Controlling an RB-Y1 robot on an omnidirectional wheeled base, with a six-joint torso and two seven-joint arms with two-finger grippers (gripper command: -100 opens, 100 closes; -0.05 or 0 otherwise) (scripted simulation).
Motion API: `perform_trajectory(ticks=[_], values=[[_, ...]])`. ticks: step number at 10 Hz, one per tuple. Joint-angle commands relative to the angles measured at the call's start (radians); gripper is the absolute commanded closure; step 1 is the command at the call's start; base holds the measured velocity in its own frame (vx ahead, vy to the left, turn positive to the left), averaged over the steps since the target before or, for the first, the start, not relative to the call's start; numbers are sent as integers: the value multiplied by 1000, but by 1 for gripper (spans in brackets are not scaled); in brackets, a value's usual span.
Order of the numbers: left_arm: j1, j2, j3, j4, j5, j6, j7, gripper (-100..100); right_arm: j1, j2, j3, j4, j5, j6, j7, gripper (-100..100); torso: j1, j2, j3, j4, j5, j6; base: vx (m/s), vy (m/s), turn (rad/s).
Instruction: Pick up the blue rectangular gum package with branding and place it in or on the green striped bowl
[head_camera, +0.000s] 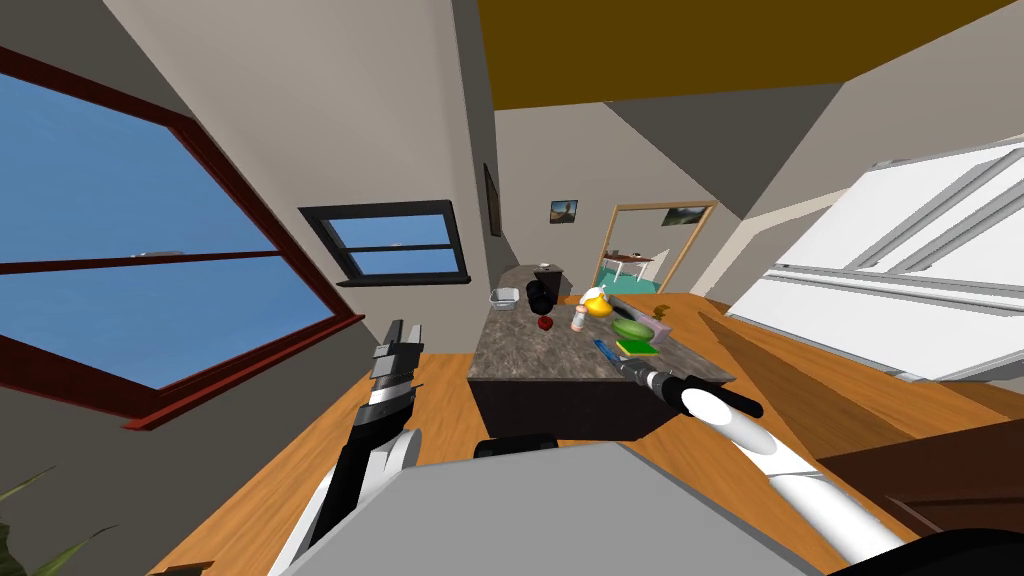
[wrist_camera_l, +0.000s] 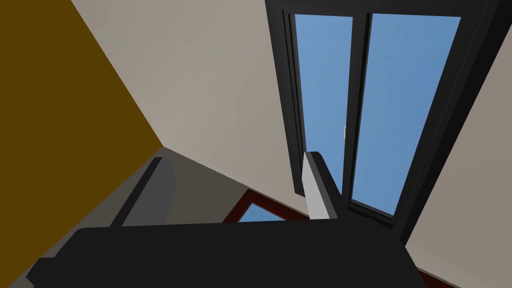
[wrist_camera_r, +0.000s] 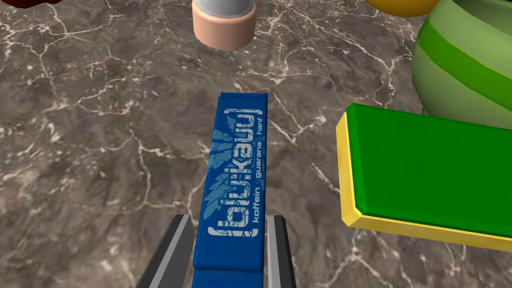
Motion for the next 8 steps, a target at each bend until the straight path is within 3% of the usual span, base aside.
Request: perform_trajectory(ticks=[1, 2, 5, 8], values=[[0, 0, 0, 0, 0, 0, 0, 0, 0, 0, 0, 0, 0, 0, -1, 100, 0, 0, 0, 0, 0, 0, 0, 0, 0], [0, 0, 0, 0, 0, 0, 0, 0, 0, 0, 0, 0, 0, 0, -1, 100, 0, 0, 0, 0, 0, 0, 0, 0, 0], [0, 0, 0, 0, 0, 0, 0, 0, -21, -47, -52, 31, 9, 0, -74, 100, -5, 2, 2, 1, -1, 0, -41, -57, 163], [0, 0, 0, 0, 0, 0, 0, 0, -34, -82, -91, 57, 15, -2, -130, 100, 8, 6, 4, 2, 1, -1, -102, 94, 204]])
